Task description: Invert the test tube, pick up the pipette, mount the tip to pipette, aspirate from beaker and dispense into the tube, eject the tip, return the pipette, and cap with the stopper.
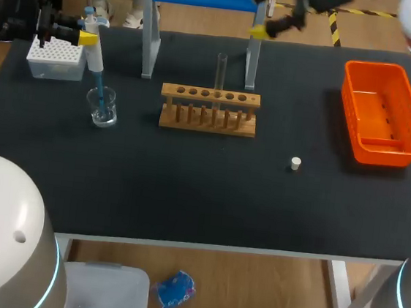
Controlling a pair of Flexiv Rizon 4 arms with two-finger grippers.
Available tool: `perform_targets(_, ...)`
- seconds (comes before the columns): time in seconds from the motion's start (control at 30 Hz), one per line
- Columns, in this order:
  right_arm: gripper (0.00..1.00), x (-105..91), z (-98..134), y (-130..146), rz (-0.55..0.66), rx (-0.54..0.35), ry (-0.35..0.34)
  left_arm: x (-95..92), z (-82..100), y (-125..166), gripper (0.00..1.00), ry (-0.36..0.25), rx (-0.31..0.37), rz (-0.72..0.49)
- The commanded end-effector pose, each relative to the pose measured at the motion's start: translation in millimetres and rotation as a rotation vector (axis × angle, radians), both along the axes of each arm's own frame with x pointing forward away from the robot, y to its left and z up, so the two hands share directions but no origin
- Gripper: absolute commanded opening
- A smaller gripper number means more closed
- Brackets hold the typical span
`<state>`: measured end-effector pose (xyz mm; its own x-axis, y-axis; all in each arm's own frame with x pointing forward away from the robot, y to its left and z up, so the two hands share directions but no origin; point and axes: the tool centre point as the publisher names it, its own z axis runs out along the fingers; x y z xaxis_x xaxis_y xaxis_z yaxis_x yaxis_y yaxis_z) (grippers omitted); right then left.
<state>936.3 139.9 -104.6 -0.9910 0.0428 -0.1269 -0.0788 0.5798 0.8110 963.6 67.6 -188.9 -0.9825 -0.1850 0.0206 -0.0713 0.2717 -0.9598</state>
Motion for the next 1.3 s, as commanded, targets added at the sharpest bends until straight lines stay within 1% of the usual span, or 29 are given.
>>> perform_targets(0.03, 1.00, -24.0, -16, -58, 0.000, 0.096, -0.022, -1.0, 1.1, 0, 0.00, 0.001, 0.002, 0.002)
perform_targets(0.1, 1.00, -24.3, -30, -58, 0.027, 0.112, -0.023, -1.0, 1.1, 0, 0.00, 0.001, 0.002, 0.002)
perform_targets(0.2, 1.00, -21.2, -52, -54, 0.035, 0.119, -0.015, -1.0, 1.1, 0, 0.00, 0.001, 0.002, 0.002)
perform_targets(0.37, 1.00, -10.1, -84, -41, 0.042, 0.130, -0.004, -1.0, 1.1, 0, 0.00, 0.001, 0.002, 0.002)
perform_targets(0.47, 1.00, -2.6, -100, -30, 0.051, 0.125, 0.001, -1.0, 1.1, 0, 0.00, 0.001, 0.002, 0.002)
perform_targets(0.57, 1.00, 6.0, -111, -22, 0.057, 0.129, 0.004, -1.0, 1.1, 0, 0.00, 0.001, 0.002, 0.002)
perform_targets(0.7, 1.00, 15.7, -121, -16, 0.062, 0.140, 0.007, -1.0, 1.1, 0, 0.00, 0.001, 0.002, 0.002)
perform_targets(0.9, 1.00, 23.5, -129, -9, 0.054, 0.162, 0.017, -1.0, 1.1, 0, 0.00, 0.001, 0.002, 0.002)
perform_targets(1.3, 1.00, 25.1, -128, -6, 0.055, 0.167, 0.021, -1.0, 1.1, 0, 0.00, 0.001, 0.002, 0.002)
